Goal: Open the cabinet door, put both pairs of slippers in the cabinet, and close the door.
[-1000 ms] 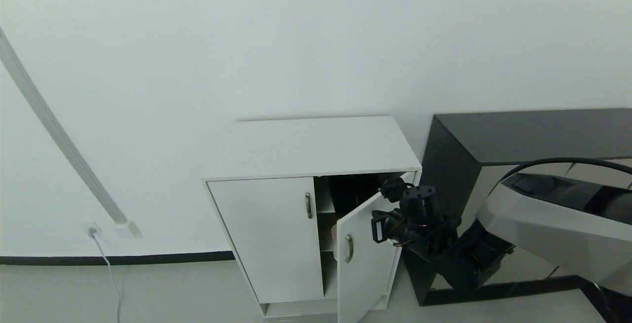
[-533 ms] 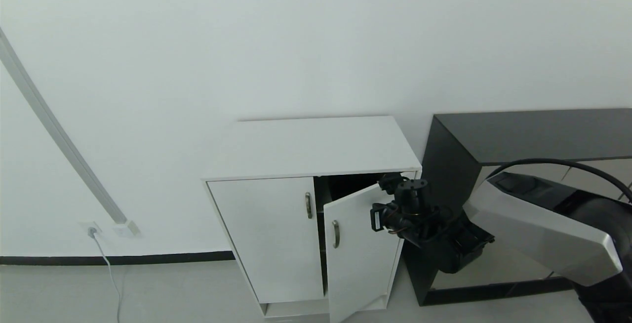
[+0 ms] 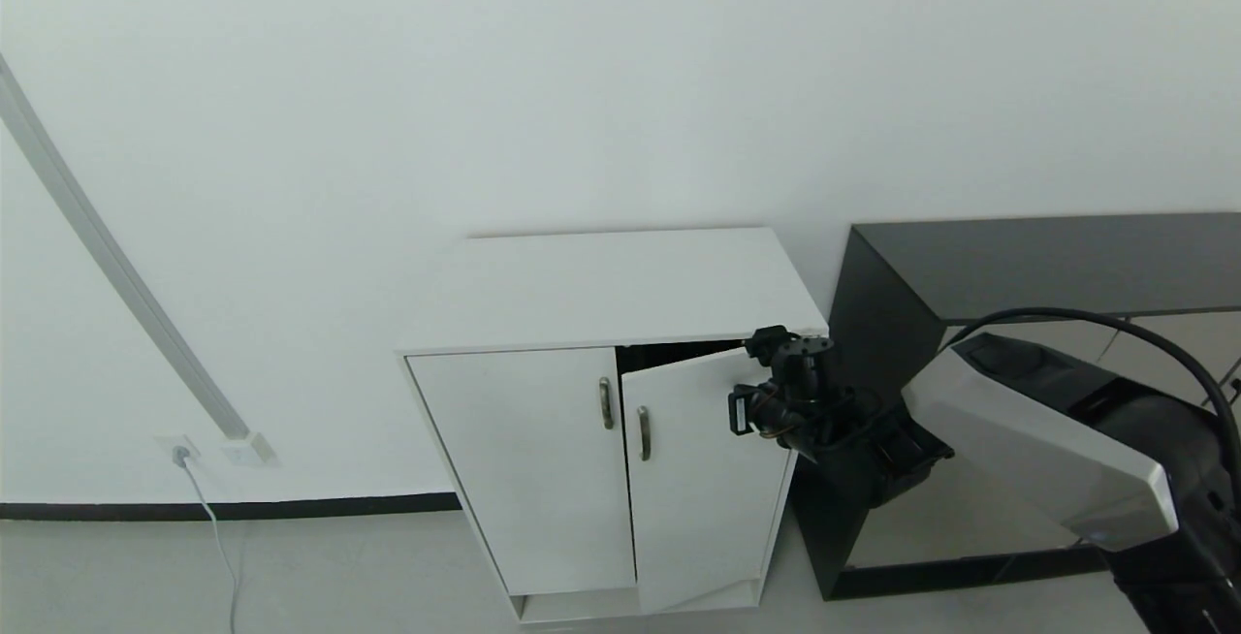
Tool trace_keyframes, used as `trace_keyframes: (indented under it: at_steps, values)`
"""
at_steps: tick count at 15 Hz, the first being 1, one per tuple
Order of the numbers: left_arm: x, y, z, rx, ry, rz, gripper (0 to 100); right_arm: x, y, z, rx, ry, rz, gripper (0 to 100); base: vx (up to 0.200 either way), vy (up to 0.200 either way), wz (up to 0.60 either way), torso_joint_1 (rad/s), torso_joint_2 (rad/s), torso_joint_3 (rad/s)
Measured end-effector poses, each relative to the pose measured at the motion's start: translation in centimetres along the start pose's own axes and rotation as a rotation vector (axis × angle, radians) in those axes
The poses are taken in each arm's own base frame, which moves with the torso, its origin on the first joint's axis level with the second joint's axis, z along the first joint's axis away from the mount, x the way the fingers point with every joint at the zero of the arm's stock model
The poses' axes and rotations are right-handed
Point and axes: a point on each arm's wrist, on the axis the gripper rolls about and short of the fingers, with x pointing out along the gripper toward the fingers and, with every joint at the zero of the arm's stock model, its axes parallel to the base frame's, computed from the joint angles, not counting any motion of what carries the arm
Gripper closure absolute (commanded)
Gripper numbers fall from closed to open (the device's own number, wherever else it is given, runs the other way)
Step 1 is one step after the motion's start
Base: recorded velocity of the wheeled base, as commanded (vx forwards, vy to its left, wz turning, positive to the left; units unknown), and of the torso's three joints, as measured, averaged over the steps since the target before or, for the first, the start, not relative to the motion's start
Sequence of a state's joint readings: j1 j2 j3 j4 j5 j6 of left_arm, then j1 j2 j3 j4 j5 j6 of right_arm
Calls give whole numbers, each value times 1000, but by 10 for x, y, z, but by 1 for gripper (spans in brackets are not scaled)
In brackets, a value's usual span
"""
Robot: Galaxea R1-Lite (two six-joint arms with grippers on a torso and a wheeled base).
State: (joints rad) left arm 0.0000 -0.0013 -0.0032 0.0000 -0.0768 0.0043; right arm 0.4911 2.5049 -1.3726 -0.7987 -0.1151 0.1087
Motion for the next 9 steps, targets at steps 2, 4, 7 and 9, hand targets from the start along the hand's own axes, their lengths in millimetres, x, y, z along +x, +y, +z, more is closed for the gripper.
trace_keyframes:
  at_steps: [2, 4, 7, 9]
  values:
    - [0, 0, 0, 0, 0, 0, 100, 6, -3, 2, 3, -3, -8, 100, 0, 0, 0, 0, 0, 0]
    - [0, 0, 0, 0, 0, 0, 100, 9, -4, 4, 4, -2, -12, 100, 0, 0, 0, 0, 0, 0]
    - [0, 0, 0, 0, 0, 0, 100, 15, -4, 7, 5, -13, -14, 100, 0, 0, 0, 0, 0, 0]
    - [0, 0, 0, 0, 0, 0, 100, 17, -4, 8, 6, -13, -15, 100, 0, 0, 0, 0, 0, 0]
